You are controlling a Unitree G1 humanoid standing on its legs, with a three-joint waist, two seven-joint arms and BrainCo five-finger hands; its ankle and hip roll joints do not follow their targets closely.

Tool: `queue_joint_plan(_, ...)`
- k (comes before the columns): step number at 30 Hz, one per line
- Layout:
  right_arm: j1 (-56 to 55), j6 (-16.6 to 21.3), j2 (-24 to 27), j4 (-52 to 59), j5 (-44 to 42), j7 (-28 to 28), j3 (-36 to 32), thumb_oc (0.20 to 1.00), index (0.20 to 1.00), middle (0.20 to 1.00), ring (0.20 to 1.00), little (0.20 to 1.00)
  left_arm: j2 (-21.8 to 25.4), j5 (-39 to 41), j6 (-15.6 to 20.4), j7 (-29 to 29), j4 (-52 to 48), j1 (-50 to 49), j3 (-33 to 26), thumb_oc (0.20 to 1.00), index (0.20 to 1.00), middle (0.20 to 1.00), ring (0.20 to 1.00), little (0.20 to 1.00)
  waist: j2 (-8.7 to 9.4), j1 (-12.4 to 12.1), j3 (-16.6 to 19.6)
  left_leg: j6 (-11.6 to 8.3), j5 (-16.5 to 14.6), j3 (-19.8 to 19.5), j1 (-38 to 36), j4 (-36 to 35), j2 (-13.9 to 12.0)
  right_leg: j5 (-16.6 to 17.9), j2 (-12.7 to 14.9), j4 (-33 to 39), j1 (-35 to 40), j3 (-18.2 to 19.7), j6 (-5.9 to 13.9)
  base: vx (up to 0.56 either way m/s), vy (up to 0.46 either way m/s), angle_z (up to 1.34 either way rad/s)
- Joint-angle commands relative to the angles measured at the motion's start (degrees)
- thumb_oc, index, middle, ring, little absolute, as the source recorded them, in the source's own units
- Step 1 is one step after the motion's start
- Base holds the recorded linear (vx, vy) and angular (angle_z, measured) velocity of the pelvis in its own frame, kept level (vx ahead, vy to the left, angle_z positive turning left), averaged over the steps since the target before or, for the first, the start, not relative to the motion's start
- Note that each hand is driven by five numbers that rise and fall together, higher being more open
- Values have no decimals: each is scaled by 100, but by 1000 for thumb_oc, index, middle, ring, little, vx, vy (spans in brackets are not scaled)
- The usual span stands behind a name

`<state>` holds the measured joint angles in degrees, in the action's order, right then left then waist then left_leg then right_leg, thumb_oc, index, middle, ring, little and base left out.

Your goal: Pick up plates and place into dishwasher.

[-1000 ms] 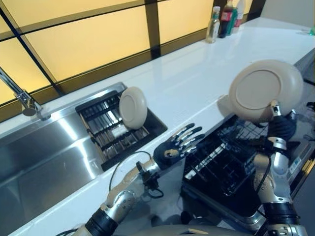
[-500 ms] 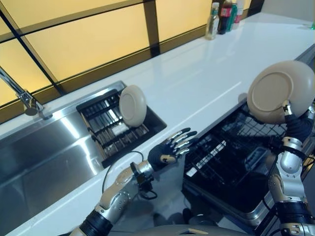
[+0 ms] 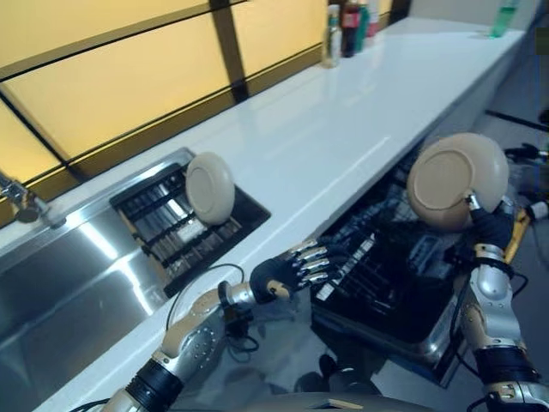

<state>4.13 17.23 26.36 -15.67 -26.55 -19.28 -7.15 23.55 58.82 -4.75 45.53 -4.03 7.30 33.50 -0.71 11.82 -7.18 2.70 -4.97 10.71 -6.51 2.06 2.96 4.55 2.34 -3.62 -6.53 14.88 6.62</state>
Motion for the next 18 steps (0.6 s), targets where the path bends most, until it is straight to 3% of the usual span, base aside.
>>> queue_joint_plan(1, 578, 332, 97, 120, -42, 45, 16, 200, 200, 200, 200, 200, -281, 795, -449, 227, 131, -536, 781, 1000, 1000, 1000, 1000, 1000, 161, 146, 47, 327, -738, -257, 596, 1045, -77, 430, 290, -595, -336, 64, 213, -91, 89, -10)
queue_joint_plan(3, 641, 378, 97, -25, -79, 19, 63, 200, 200, 200, 200, 200, -374, 830, -719, 352, 125, -421, 966, 1000, 1000, 1000, 1000, 1000, 178, 187, 38, 354, -804, -227, 617, 1106, -51, 491, 320, -660, -389, 84, 209, -97, 92, -9)
queue_joint_plan(6, 699, 342, 105, -110, -104, 93, 92, 200, 200, 200, 200, 200, -449, 1031, -825, 281, 208, -314, 1202, 1000, 1000, 1000, 1000, 1000, 198, 280, 40, 396, -890, -158, 639, 1191, -4, 648, 331, -798, -510, 152, 200, -63, 88, 4)
queue_joint_plan(9, 718, 267, 129, -136, -91, 172, 119, 200, 200, 200, 200, 200, -538, 1076, -721, -6, 406, -283, 1263, 1000, 1000, 1000, 1000, 1000, 185, 341, 51, 411, -909, -101, 619, 1185, 23, 732, 349, -871, -573, 192, 191, -17, 73, -7)
queue_joint_plan(13, 689, 116, 174, -247, -157, 285, 88, 200, 200, 200, 200, 200, -526, 765, -597, -303, 743, -467, 956, 1000, 1000, 1000, 1000, 1000, 179, 237, 78, 400, -829, -55, 526, 1020, 46, 802, 418, -918, -620, -77, 186, -2, 61, -15)
queue_joint_plan(17, 771, 150, 190, -481, -217, 253, 84, 200, 200, 200, 200, 200, -498, 89, -225, -287, 802, -490, 858, 1000, 1000, 1000, 1000, 1000, 127, -3, 36, 432, -697, -149, 580, 922, 17, 587, 433, -1194, -585, -411, 102, -57, 31, -3)
queue_joint_plan(18, 823, 178, 208, -594, -245, 222, 107, 200, 200, 200, 200, 200, -471, -81, -151, -314, 874, -471, 851, 1000, 1000, 1000, 1000, 1000, 123, -91, 54, 436, -664, -164, 588, 902, 18, 359, 452, -1050, -465, -546, 76, -23, -34, 0)
